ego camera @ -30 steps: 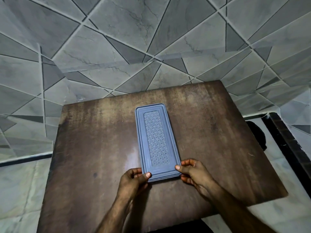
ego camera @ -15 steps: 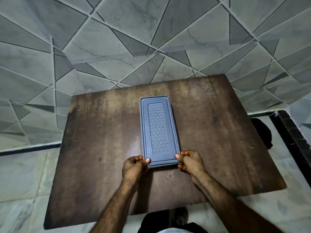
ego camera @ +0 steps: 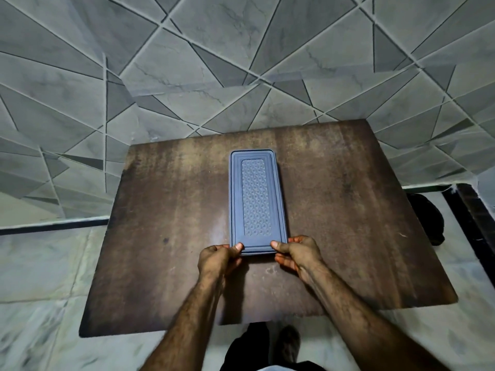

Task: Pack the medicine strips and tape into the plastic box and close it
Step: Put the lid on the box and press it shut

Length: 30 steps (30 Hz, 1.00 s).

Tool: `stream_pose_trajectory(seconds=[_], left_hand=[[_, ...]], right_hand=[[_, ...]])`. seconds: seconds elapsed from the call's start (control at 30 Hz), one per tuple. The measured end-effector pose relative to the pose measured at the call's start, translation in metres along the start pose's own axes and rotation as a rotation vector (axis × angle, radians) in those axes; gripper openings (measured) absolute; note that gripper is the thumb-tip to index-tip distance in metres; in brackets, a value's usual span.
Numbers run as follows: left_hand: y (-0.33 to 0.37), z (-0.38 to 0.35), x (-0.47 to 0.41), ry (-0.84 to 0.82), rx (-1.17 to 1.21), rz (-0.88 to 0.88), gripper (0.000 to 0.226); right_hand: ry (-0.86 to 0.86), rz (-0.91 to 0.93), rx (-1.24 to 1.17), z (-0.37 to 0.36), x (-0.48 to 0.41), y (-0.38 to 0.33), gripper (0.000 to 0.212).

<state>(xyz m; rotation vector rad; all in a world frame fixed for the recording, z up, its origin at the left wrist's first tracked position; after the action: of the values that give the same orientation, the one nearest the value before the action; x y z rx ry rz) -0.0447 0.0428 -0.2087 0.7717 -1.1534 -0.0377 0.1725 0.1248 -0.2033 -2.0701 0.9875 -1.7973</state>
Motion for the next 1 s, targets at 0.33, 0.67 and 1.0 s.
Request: stream_pose_trajectory(seconds=[0.33,0.67,1.0], left_hand=[[0.0,-0.002,0.003,-0.049,0.07,-0.003,0.024],[0.006,0.004,-0.009,-0.005,-0.066,-0.1,0.029],[0.06,0.01,0.018,0.177,-0.555,-0.416,0.048]], right_hand=[[-0.037,-0.01,0.003,0.002,-0.005,0.003,0.034],[0.033,0.104,0.21,0.009,-0.013,-0.009,0.028],[-0.003,0.251,0.45,0.001,-0.003,-0.04,0.018]])
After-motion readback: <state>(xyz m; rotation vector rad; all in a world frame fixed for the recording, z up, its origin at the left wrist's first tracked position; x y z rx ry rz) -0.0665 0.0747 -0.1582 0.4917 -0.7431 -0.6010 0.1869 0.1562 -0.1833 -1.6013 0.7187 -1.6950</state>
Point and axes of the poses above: each hand's wrist, its own x-axis away from the middle knuckle, its own z-axis out of the back of the hand, y = z × x, the point moved 10 cm from there along -x, towards the middle knuckle, and after that the axes turned 15 degrees about -x, right-handed, at the moved point
